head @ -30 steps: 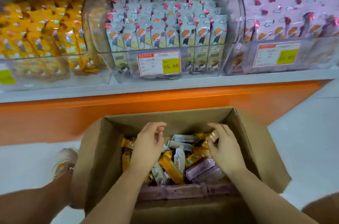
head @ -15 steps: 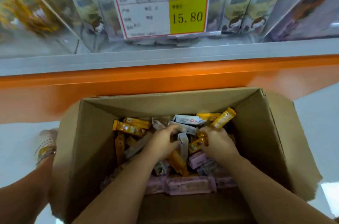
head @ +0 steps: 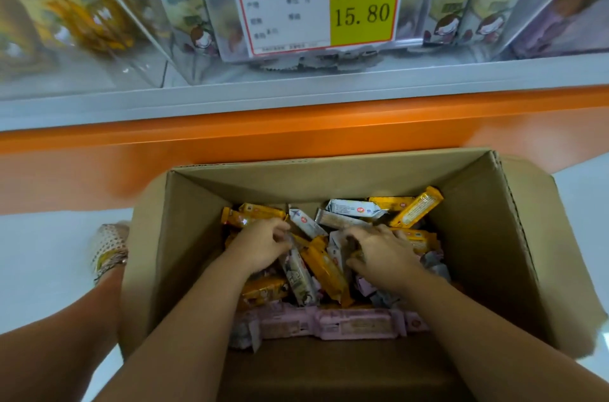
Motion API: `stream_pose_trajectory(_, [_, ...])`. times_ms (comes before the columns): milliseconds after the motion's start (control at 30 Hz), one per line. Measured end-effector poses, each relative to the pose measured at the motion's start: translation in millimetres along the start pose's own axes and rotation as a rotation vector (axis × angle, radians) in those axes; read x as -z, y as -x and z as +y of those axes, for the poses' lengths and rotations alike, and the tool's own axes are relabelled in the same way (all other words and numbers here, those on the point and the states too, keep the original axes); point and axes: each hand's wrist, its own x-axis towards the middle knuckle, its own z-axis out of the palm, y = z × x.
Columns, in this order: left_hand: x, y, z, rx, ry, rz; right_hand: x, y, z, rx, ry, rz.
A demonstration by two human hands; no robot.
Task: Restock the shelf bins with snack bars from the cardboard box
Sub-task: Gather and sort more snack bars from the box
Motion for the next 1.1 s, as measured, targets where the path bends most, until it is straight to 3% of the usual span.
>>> stream_pose_trajectory(233, [-7,4,-7,0.038,0.077,-0.128,-5,-10,-14,0.063,-0.004,-0.112])
stream_pose_trajectory(367, [-3,7,-3,0.018,0.131,-0.163,-3,-11,-22,0.086,-0.108,0.001])
stream_pose_trajectory(667, [5,24,11,-0.054,0.124,-0.125,3,-3,-22,0.157,-0.169,-0.105])
stream_pose_trajectory(900, [46,59,49,-0.213,0.120,0.013,86,43,-16,0.167,-0.283,0.072])
stream_pose_trajectory(1100, [80,111,98,-0.409,0.053,0.095,163,103,-21,0.298,-0.033,0.253])
